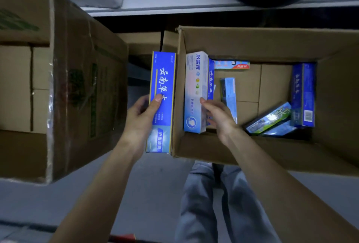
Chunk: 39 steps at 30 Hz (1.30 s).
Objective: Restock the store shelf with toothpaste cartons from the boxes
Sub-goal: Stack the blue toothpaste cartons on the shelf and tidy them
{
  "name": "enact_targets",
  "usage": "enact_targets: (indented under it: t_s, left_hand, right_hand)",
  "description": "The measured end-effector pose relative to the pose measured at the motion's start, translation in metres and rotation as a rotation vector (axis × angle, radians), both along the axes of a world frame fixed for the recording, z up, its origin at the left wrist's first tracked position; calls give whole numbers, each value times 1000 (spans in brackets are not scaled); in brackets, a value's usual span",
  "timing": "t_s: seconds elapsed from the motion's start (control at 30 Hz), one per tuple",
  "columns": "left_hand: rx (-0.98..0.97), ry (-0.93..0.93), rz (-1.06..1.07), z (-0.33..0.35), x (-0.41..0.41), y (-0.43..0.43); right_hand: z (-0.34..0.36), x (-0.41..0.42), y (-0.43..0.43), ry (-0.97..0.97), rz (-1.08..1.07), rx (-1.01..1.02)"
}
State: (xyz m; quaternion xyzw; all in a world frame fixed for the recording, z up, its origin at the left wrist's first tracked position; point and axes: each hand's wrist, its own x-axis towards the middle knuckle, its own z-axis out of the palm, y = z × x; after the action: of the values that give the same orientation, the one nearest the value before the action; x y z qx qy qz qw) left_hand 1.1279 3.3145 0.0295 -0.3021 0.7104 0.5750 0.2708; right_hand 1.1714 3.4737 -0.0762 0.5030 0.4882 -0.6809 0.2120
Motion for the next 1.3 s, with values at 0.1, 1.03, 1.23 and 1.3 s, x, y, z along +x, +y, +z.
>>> enact_targets:
  t_s: [0.1,1.03,1.23,1.3]
  left_hand:
    - [22,-4,27,-2,6,-2]
    - [431,-140,119,113,43,31]
    - [710,-131,119,219,51,41]
    - [741,-87,43,255,51,41]
  right_hand:
    - [1,-1,1,8,11,-11]
    - [190,45,17,217,-246,51]
    - [300,52,16,442,-289,-216]
    - [337,59,21,569,-255,-313]
